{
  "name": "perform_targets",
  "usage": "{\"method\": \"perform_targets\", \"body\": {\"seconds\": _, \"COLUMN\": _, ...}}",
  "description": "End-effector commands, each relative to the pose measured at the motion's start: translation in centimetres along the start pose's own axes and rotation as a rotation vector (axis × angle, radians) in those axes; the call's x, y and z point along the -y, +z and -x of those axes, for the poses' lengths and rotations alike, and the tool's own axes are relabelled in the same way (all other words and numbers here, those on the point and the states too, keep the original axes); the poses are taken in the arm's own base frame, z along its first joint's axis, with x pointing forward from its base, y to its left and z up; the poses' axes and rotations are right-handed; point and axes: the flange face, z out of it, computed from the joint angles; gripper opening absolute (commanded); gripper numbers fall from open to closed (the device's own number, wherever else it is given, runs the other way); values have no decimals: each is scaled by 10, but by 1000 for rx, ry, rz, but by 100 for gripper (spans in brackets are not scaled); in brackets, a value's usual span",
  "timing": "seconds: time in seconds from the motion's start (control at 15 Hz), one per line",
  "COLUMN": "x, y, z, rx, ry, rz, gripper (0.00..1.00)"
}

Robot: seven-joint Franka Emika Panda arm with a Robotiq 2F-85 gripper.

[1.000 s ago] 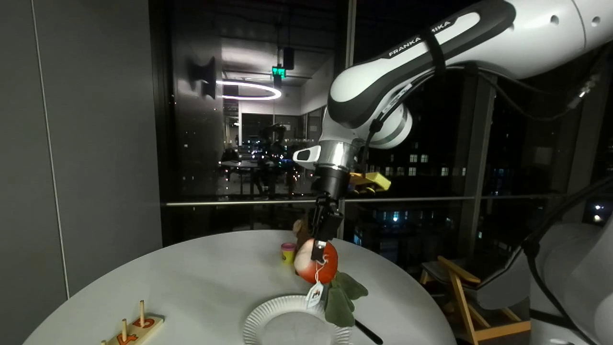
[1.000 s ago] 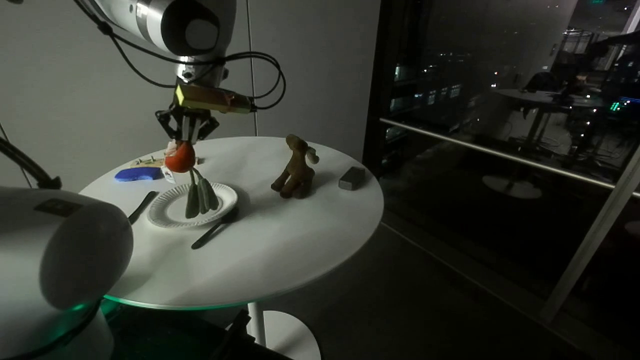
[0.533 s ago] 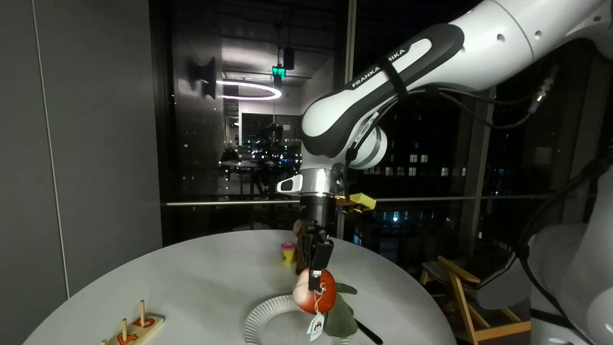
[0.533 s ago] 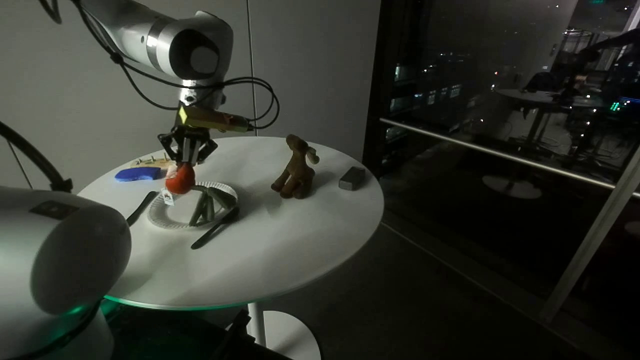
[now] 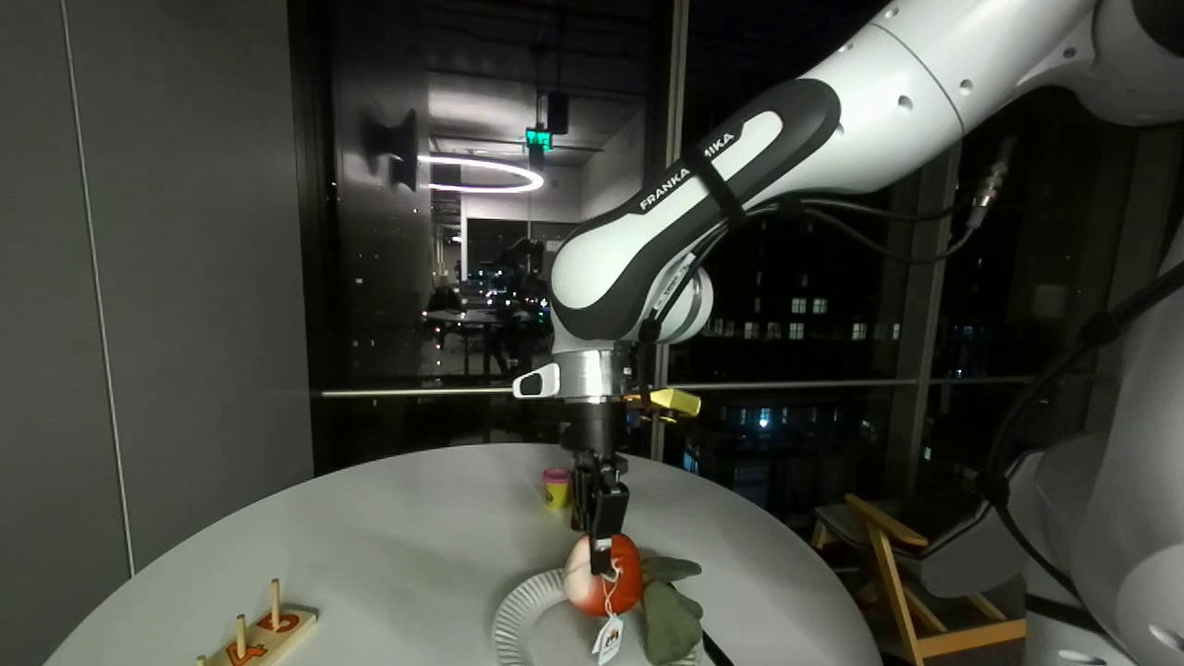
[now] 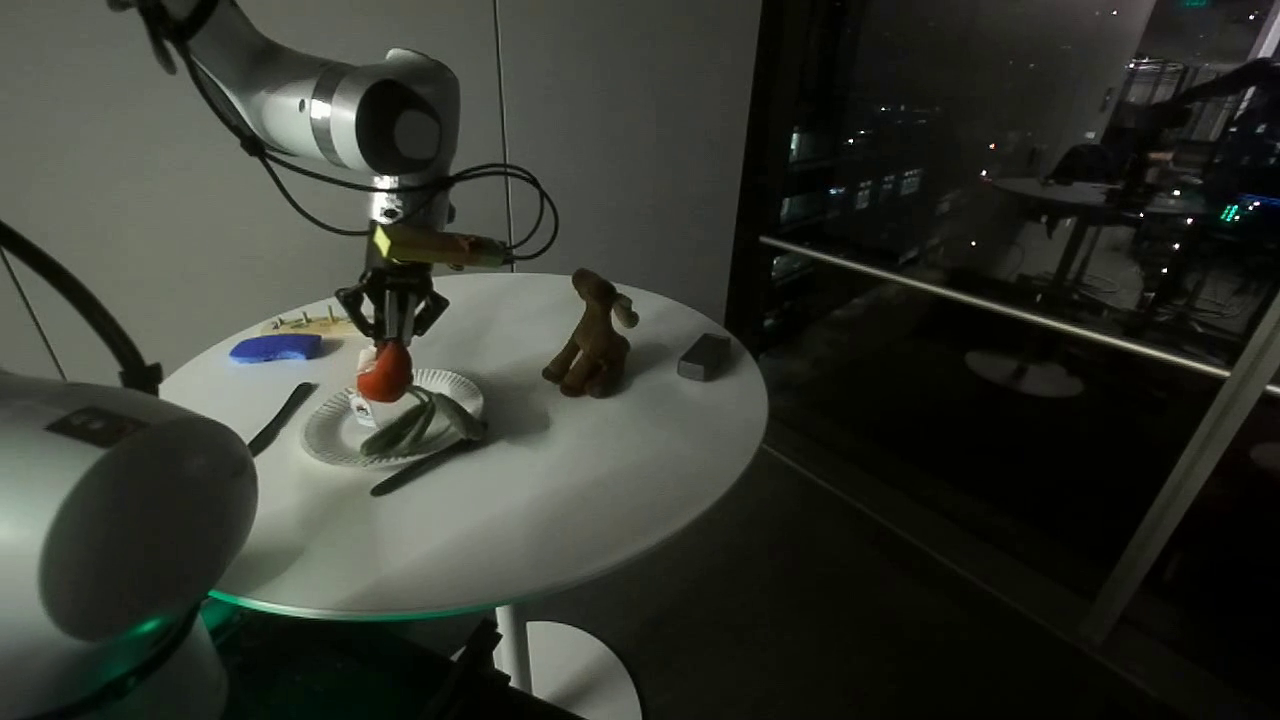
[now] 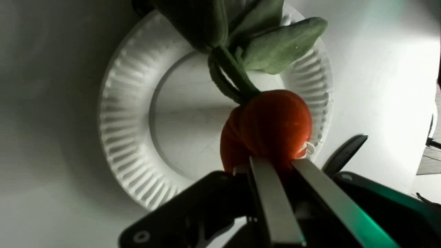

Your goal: Pick the black spoon and put it to the right of the white paper plate, pick the black knife and put it to the left of the white paper plate, pick the round red toy and put it on the white plate

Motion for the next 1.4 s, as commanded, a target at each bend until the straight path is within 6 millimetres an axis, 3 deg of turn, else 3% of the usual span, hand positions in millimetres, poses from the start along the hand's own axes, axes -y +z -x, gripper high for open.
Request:
{"method": "perform_targets", "body": {"seconds": 0.0, "x": -8, "y": -7, "z": -7, "rx": 28, "ry": 43, "rz": 12, "gripper": 38}}
{"method": "perform_targets", "body": {"seconds": 0.53, "x": -10, "y": -9, "z": -11, "rx": 36, "ry": 142, "rz": 20, "gripper": 97}}
{"method": "perform_targets", "body": {"seconds": 1.0, "x": -14, "y": -16, "z": -14, "rx": 4, "ry": 236, "rz": 143, "gripper": 100}}
{"method": "perform_targets", "body": {"seconds": 1.07, "x": 11, "y": -39, "z": -7, "rx": -17, "ry": 248, "rz": 171, "gripper": 100}}
{"method": "perform_targets", "body": {"seconds": 1.33, "x": 34, "y": -83, "z": -1, "rx": -112, "ry": 343, "rz": 279, "gripper": 100}}
